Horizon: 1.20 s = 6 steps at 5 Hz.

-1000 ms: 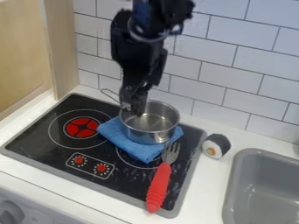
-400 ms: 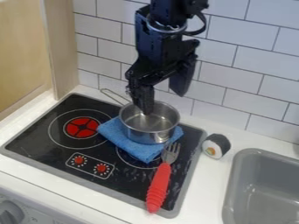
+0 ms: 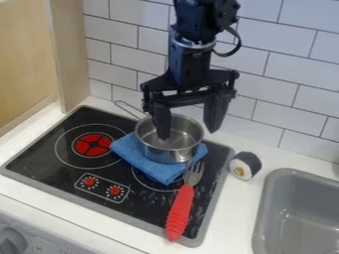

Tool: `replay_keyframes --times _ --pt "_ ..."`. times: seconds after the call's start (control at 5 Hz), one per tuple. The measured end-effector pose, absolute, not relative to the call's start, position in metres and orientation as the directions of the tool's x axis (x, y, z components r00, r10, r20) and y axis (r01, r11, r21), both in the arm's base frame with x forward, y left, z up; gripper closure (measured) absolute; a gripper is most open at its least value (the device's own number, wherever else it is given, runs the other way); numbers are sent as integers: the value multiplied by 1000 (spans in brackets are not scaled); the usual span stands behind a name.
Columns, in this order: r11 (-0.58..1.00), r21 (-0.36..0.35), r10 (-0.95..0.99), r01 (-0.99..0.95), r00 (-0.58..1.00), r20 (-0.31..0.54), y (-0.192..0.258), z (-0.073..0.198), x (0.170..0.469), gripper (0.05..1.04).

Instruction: Moved the red fork to the left side of the stove

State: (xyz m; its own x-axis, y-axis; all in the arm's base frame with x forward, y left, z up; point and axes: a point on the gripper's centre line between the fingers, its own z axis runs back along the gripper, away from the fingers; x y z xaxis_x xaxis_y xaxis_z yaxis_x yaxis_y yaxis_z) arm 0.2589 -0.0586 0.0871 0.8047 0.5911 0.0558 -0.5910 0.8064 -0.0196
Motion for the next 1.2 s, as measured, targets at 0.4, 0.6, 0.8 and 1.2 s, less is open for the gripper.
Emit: replay_keyframes --times 0.4,0.6,0.8,1.2 --pt "897 64 440 -438 898 -23 -57 73 247 85" --pt "909 120 407 -398 912 -55 -57 53 246 85" --pt "919 133 382 -371 922 -69 -60 36 249 85" --pt "941 120 326 -317 943 -69 -79 15 243 85"
